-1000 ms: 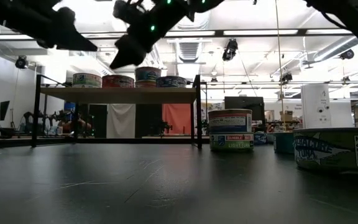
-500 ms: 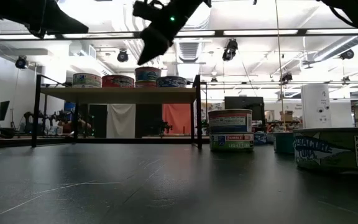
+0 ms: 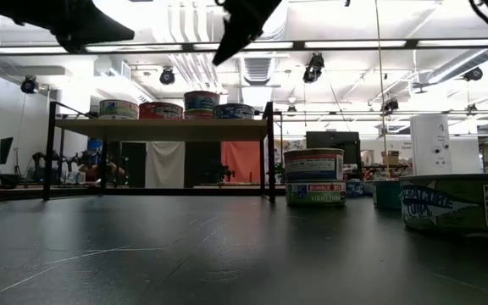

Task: Stack canned seafood by type on shelf
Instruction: Put the red tuna can on the shelf

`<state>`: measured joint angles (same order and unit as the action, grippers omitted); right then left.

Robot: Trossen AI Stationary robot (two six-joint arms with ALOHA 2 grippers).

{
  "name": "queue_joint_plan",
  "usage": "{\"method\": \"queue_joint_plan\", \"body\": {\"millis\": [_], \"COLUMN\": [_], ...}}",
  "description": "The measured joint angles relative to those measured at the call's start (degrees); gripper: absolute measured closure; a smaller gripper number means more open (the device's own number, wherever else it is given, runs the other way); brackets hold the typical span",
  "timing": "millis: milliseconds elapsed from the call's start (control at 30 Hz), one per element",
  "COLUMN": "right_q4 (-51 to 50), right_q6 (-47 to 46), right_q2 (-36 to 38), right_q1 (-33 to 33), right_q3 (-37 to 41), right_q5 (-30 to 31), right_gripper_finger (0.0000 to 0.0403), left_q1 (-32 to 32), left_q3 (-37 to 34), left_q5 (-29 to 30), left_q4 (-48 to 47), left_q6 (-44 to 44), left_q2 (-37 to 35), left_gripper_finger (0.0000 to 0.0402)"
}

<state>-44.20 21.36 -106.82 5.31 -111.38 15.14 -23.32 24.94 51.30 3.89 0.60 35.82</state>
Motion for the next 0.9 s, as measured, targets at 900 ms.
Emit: {"method": "queue_joint_plan", "body": {"millis": [900], "right_q4": [19.63], "right_q6": [-4.95], "right_q2": [23.69], "right_q1": [-0.69], "right_q3": [33.48], "right_q5": [-3.6], "right_gripper_finger": [0.0394], "left_q1": [38.25], "left_q3": [31.73], "left_q5": [-35.62], "left_q4": [-43.5], "left_q6": [-2.34], "left_q2": [23.99], "left_gripper_finger": [0.0401]}}
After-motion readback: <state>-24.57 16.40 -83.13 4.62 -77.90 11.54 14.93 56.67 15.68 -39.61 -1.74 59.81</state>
